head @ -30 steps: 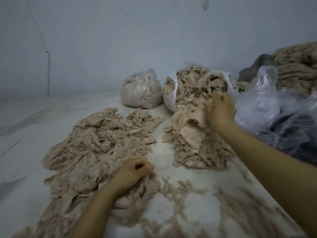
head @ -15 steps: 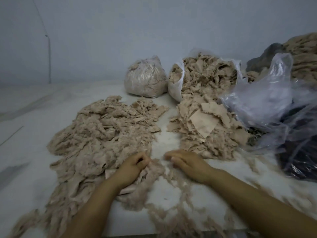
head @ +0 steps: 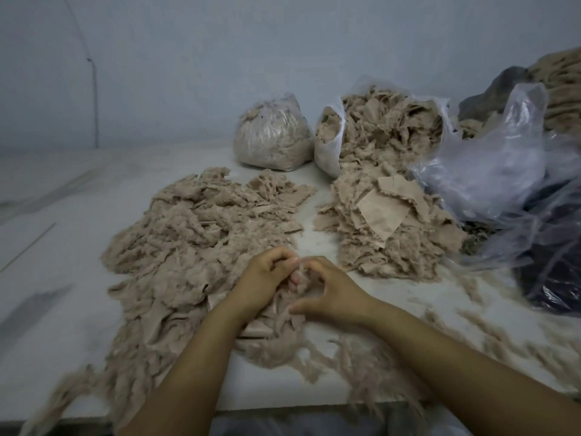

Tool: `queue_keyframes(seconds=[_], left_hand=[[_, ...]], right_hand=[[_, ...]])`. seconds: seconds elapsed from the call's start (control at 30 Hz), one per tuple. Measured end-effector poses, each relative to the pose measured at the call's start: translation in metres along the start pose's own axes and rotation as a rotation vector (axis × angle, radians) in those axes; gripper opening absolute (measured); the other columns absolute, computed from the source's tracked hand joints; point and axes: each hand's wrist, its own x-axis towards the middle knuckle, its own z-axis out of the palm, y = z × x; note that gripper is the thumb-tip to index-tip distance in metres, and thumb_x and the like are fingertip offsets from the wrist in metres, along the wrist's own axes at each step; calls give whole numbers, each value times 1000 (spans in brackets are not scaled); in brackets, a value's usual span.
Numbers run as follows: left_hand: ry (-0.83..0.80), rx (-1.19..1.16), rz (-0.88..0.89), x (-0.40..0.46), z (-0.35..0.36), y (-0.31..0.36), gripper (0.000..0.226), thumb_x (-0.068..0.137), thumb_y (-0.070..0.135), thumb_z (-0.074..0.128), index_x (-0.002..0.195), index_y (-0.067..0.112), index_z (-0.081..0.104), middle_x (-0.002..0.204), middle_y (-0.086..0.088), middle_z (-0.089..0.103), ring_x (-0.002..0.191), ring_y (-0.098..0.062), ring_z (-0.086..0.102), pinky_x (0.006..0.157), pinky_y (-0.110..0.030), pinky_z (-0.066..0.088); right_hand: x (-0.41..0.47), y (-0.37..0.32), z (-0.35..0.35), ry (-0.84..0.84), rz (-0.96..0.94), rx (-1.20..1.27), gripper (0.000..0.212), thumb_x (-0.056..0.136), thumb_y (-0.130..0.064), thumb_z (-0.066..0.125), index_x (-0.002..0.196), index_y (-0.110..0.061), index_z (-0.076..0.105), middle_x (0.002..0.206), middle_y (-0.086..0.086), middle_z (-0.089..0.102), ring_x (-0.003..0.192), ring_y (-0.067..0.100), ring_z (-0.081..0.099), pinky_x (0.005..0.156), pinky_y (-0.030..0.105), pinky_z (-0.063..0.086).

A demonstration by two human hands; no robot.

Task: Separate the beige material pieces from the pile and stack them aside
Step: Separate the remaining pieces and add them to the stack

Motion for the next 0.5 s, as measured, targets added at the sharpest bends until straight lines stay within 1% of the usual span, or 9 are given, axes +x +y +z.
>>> queue_keyframes(seconds=[0.07, 0.1, 0.17, 0.23, 0.27, 0.33, 0.4, 0.47, 0.5], left_hand=[[47, -37, -16, -1, -2, 1, 15, 94, 26, 55, 87, 14, 59, 76, 6, 64, 69, -4, 60, 66, -17, 49], [18, 1, -48, -2, -4, 0, 22, 88, 40, 62, 98, 21, 60, 90, 10, 64, 80, 0, 61, 71, -15, 48], [-123, 308, -130, -6, -7, -9, 57, 72, 52, 72, 123, 35, 50, 109, 27, 54, 99, 8, 54, 77, -6, 43], [-117, 570, -71, -7, -9, -21, 47, 82, 28, 68, 127, 30, 54, 114, 22, 58, 103, 0, 57, 77, 1, 37], [-18, 607, -60, -7, -12, -22, 32, 88, 13, 59, 117, 22, 63, 111, 10, 64, 97, -7, 60, 72, 2, 36], [185, 643, -79, -6, -20, -26, 32, 87, -4, 46, 90, 18, 69, 92, -1, 68, 74, -12, 60, 59, -2, 38], [238, 626, -76, -5, -25, -26, 35, 87, -4, 46, 76, 25, 63, 84, -2, 66, 66, -14, 58, 53, -6, 38], [150, 603, -16, -3, -19, -22, 25, 88, 6, 53, 86, 29, 64, 91, 6, 66, 78, -9, 60, 60, -3, 38], [66, 631, 15, -1, -14, -20, 20, 88, 13, 57, 91, 31, 64, 92, 12, 63, 82, -2, 58, 64, -3, 37]], right_hand=[[6, 0, 1, 139, 5, 217, 26, 75, -22, 81, 75, -17, 55, 79, 2, 66, 73, 10, 59, 71, 30, 49], [10, 2, 0, 220, 9, 339, 32, 79, -19, 77, 66, -17, 48, 60, -6, 60, 57, 6, 54, 61, 25, 47], [14, 3, -3, 371, 14, 390, 40, 86, -22, 70, 61, -18, 39, 45, -12, 48, 45, 2, 46, 52, 17, 39], [15, 4, -6, 496, 36, 413, 40, 89, -27, 66, 63, -15, 38, 47, -6, 49, 45, 9, 52, 50, 20, 39], [14, 5, -9, 550, 57, 438, 39, 89, -28, 65, 65, -13, 39, 49, -2, 50, 45, 11, 53, 49, 21, 39], [12, 7, -15, 608, 104, 542, 32, 90, -29, 64, 69, -13, 45, 50, -5, 55, 42, 7, 55, 44, 16, 41], [10, 11, -18, 605, 146, 620, 27, 90, -32, 62, 73, -15, 51, 65, -1, 64, 56, 11, 64, 53, 18, 45], [9, 12, -17, 560, 175, 648, 27, 89, -37, 62, 76, -14, 58, 80, 9, 68, 71, 26, 69, 61, 26, 49], [8, 10, -16, 542, 176, 693, 29, 89, -39, 62, 81, -11, 60, 82, 13, 69, 68, 30, 69, 56, 28, 50]])
